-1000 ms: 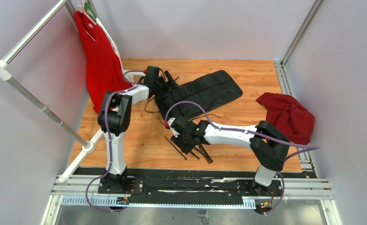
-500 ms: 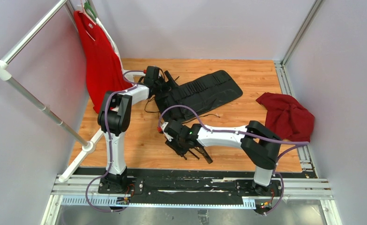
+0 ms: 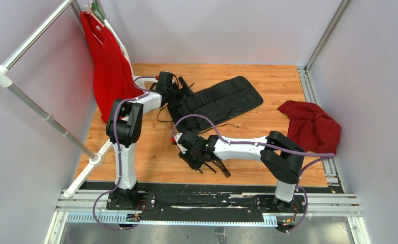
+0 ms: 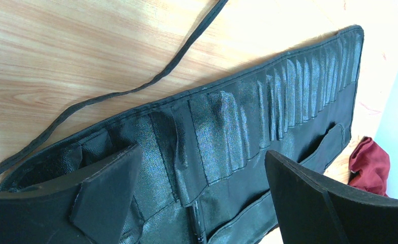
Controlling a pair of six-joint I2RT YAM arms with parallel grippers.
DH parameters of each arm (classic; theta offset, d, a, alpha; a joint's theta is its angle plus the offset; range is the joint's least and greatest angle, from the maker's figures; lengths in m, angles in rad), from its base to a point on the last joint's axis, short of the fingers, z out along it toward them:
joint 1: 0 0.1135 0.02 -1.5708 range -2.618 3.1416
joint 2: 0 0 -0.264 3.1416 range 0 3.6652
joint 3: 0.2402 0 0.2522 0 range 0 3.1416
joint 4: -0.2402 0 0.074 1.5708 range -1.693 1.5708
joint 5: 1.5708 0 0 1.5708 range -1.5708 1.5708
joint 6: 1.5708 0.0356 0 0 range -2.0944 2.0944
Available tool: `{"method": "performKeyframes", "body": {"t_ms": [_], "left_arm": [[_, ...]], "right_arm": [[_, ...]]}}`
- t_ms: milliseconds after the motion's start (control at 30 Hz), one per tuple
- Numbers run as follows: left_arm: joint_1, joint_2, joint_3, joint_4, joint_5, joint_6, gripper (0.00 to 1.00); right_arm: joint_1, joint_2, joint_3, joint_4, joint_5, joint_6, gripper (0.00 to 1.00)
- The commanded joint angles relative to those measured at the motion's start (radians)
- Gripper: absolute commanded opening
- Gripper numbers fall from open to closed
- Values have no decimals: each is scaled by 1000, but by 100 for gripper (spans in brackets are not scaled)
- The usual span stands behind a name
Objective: Organize the makeup
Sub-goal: Pick up the makeup brush from the center of the board.
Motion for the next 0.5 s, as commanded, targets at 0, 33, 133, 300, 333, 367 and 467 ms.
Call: {"method": "performKeyframes", "body": {"t_ms": [0, 33, 133, 300, 333, 367, 467], "left_arm": [[-4, 39, -18, -102, -15, 23, 98], [-4, 38, -17, -102, -15, 23, 98], [-4, 37, -21, -101, -17, 25, 98], [-5, 36, -24, -100, -17, 23, 98], [-4, 36, -23, -99, -18, 23, 98], [-4, 35, -24, -99, -17, 23, 98], [-4, 33, -22, -101, -20, 23, 98]], "right_arm": [[18, 19, -28, 16, -7, 26, 25], [18, 19, -31, 18, -4, 25, 24], [18, 11, -32, 16, 5, 22, 25], [20, 2, -31, 7, 24, 17, 26], [19, 2, -30, 4, 28, 16, 27], [18, 1, -32, 3, 32, 15, 27], [18, -9, -34, 3, 44, 15, 28]]}}
